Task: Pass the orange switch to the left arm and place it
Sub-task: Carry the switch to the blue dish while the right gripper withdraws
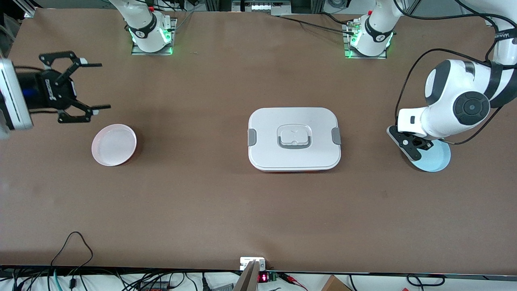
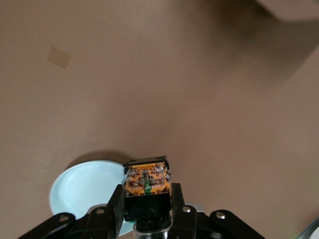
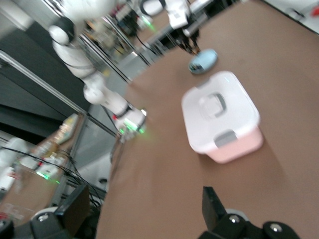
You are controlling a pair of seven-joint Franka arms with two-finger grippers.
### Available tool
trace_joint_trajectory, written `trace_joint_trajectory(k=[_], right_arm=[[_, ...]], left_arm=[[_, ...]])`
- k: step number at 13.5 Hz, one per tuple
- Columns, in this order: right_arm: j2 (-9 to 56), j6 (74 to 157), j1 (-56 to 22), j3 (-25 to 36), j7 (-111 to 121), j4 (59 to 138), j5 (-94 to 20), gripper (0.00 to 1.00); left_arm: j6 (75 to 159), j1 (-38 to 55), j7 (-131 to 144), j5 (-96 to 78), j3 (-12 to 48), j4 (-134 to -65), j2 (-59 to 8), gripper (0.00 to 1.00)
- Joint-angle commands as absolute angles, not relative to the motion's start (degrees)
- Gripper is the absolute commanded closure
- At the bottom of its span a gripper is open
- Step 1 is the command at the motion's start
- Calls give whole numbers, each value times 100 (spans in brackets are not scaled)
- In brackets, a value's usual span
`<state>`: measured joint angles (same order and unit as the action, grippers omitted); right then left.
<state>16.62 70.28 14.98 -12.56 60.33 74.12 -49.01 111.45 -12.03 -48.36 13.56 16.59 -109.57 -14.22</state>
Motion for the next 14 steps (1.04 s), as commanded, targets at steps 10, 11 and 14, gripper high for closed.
trace_joint_trajectory(k=[10,11,14], right_arm=[[35,9982,9,-308,5362,8823,-686,0],[35,10071,44,-273,5379,8920,-694,0],[35,10020,61,-159,5039,9193,-694,0]], left_arm=[[12541,-2662,-7514,2241,1696,-10819,-2636,76],[12629,-2715,-7619,2241,1696,-10819,-2732,76],[12893,-2848,-7778,2241,1705,-10819,-2953,76]])
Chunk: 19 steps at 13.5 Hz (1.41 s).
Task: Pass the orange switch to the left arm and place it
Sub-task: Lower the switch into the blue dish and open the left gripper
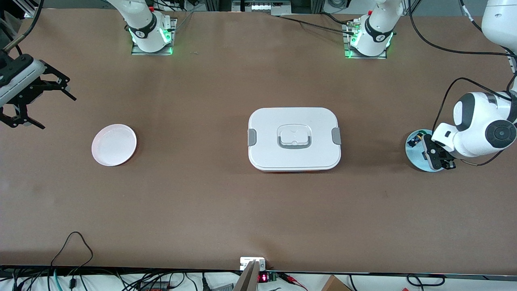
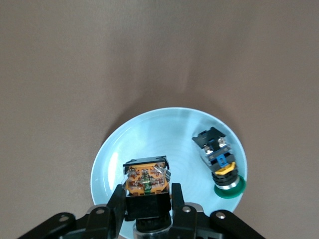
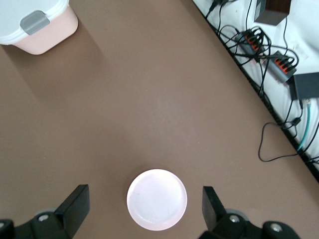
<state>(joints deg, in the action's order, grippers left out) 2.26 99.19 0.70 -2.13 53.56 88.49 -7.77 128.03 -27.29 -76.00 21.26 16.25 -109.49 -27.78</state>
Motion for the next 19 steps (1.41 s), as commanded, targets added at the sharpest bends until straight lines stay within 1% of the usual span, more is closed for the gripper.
trace_joint_trajectory(k=[1,3,4,5,6,7,8,10,12,14,16,18,19], right_arm=[[26,9967,53,-141,4244,9202,-616,0],[44,9608,27,-149,2767,9246,-606,0],[27,9563,-8,-167,1785,9333,-606,0],[26,9536,-52,-176,844,9334,-606,0],[26,9527,-96,-176,383,9334,-563,0],[35,9536,-97,-176,395,9351,-467,0],[35,9519,-97,-176,500,9395,-431,0],[87,9369,-105,-211,518,9369,-151,0],[114,9483,-132,-228,519,9369,34,0],[219,9606,-403,-229,405,9404,158,0],[316,9694,-396,-220,282,9404,176,0],[316,9686,-404,-220,281,9387,176,0],[316,9686,-396,-220,290,9369,167,0]], left_arm=[[12998,-2865,-7778,2241,1696,-10819,-3031,76],[13131,-2935,-7840,2241,1705,-10819,-3146,75],[13140,-2953,-7840,2241,1705,-10819,-3173,71],[13140,-2953,-7840,2241,1705,-10811,-3173,69],[13140,-2953,-7840,2241,1705,-10802,-3173,63],[13140,-2953,-7831,2241,1705,-10802,-3164,49],[13131,-2953,-7848,2241,1705,-10802,-3147,0],[13096,-3102,-8067,2241,1784,-10793,-3068,0],[13009,-3103,-8112,2198,1863,-10758,-2919,0],[12641,-3103,-8069,2136,1995,-10740,-2647,0],[11957,-3103,-7763,1891,2205,-10574,-2357,0],[10834,-3068,-7254,1767,2241,-10058,-2276,0],[10402,-3050,-6859,1767,2250,-9811,-2276,0]])
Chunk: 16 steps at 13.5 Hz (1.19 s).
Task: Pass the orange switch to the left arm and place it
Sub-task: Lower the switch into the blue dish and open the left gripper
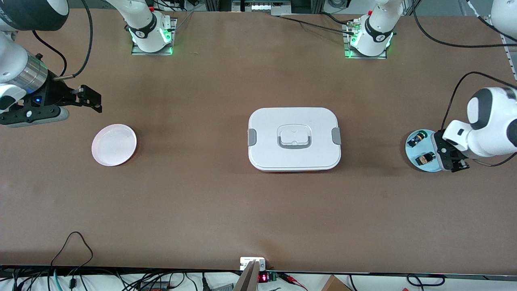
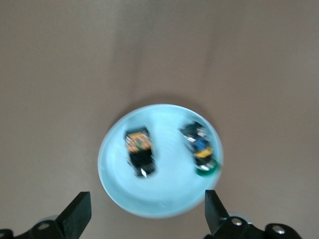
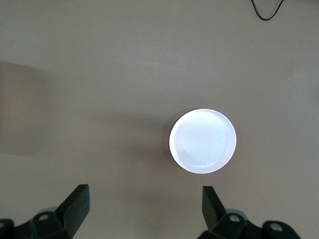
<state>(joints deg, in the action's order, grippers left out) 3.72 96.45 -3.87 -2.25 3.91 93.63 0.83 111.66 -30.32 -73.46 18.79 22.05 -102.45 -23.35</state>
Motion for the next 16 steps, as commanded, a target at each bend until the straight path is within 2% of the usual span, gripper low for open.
trace_joint_trajectory(k=[1,6,9,12,13,14,16], right_arm=[[325,9703,-396,-220,307,9360,176,0],[544,9677,-352,-193,352,9044,132,0],[562,9703,-351,-185,369,9044,167,0],[563,9650,-378,-185,334,9044,167,0],[563,9642,-387,-193,325,9044,167,0],[563,9650,-387,-193,343,9044,167,0],[563,9642,-395,-185,351,9044,176,0]], left_arm=[[9971,-3059,-6516,1767,2415,-9556,-2276,0],[8054,-3059,-4408,1775,3198,-8387,-2276,0],[7569,-3059,-3230,1775,3567,-7832,-2241,0],[7207,-3059,-2200,1584,3806,-7787,-2040,0],[7224,-3006,-1901,1330,3727,-7831,-1900,0],[7277,-2719,-1585,1179,3318,-7875,-1803,0],[7557,-1447,-1275,627,1651,-7945,-1495,0]])
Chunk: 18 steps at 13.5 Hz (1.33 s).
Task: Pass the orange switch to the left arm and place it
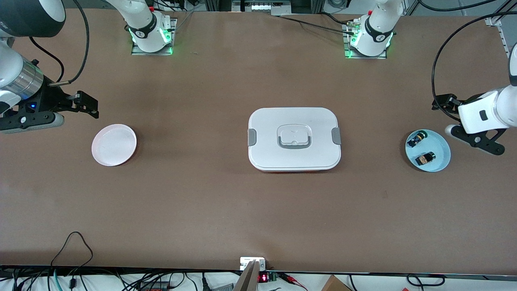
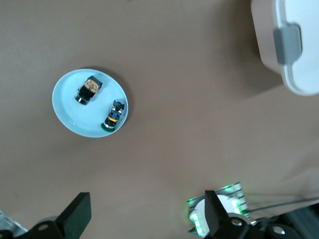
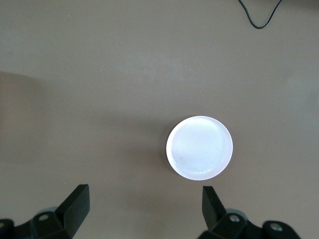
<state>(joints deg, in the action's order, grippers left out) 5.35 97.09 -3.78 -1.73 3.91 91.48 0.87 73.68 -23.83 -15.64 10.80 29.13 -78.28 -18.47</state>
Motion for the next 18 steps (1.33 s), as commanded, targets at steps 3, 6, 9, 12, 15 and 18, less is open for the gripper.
trace_joint_trajectory(k=[3,6,9,12,15,18], right_arm=[[563,9668,-404,-193,352,9035,158,0],[563,9686,-378,-193,351,9035,141,0],[563,9686,-369,-185,360,9035,123,0],[563,9686,-352,-185,360,9035,114,0],[563,9686,-352,-185,360,9035,114,0],[571,9686,-343,-185,369,9035,114,0]], left_arm=[[8433,-933,-1170,26,784,-8758,-856,0],[10305,-626,-434,18,529,-10278,217,0],[10327,-107,-220,61,27,-10468,360,0],[10047,157,-228,70,-192,-10407,352,0],[9906,369,-281,88,-431,-10248,290,0],[9809,536,-281,105,-422,-10100,194,0]])
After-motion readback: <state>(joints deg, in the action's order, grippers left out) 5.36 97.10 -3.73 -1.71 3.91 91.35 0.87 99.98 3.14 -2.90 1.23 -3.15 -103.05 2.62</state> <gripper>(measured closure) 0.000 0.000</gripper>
